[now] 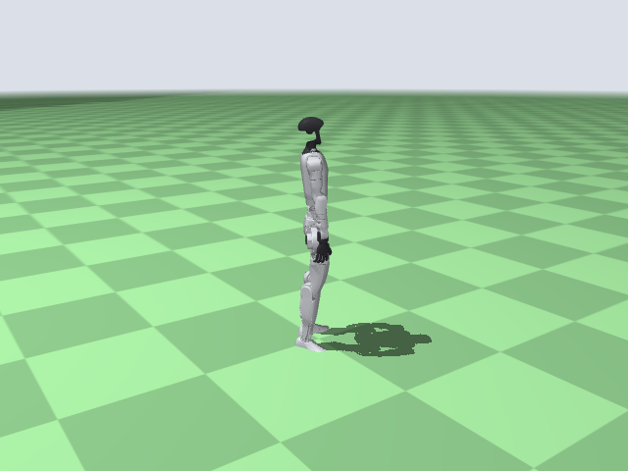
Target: In place motions
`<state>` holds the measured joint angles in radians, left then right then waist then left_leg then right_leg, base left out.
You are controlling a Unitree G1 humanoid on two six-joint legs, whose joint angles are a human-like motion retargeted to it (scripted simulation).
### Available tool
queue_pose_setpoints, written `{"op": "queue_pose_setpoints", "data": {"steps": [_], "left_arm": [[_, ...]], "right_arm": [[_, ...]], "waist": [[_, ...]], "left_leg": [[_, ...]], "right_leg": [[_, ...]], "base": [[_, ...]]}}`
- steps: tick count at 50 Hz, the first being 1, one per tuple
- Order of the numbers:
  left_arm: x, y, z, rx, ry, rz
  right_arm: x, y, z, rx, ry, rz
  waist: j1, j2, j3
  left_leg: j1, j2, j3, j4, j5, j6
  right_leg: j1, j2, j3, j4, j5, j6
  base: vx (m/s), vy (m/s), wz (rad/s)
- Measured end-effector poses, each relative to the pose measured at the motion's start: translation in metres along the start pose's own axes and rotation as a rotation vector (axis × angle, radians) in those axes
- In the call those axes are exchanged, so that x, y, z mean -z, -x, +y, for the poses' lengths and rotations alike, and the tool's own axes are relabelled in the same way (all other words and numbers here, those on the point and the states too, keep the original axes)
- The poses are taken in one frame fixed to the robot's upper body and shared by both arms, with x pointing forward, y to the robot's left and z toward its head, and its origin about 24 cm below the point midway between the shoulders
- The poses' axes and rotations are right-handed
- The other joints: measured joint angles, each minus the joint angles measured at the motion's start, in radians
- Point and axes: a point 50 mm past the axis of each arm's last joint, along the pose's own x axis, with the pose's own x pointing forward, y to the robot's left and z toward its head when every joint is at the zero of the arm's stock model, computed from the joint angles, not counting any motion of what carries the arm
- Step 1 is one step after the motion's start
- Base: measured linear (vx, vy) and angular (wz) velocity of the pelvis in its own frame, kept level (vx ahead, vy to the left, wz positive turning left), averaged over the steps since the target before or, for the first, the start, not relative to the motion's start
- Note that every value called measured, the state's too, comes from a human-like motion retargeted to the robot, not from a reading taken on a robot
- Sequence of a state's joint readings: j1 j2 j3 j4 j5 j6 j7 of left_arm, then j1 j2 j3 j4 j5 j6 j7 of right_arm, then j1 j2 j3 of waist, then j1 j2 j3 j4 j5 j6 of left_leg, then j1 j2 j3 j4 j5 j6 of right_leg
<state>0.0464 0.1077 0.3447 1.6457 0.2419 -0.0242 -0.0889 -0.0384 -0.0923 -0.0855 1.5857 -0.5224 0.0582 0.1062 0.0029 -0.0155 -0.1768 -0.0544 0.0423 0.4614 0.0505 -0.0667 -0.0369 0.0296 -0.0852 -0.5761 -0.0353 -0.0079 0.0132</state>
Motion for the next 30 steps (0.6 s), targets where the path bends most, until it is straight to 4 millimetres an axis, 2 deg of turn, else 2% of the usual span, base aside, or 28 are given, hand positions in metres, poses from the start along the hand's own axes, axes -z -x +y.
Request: {"op": "queue_pose_setpoints", "data": {"steps": [30], "left_arm": [[-0.0004, -0.0001, -0.0007, 0.000, 0.000, -0.001]], "right_arm": [[0.0007, 0.0000, 0.0000, -0.001, 0.005, 0.001]], "waist": [[-0.008, 0.000, 0.002]], "left_leg": [[0.002, 0.001, 0.002, 0.001, -0.004, 0.000]], "right_leg": [[-0.001, 0.000, 0.000, 0.002, 0.001, -0.001]], "base": [[0.00, 0.00, 0.00]]}}
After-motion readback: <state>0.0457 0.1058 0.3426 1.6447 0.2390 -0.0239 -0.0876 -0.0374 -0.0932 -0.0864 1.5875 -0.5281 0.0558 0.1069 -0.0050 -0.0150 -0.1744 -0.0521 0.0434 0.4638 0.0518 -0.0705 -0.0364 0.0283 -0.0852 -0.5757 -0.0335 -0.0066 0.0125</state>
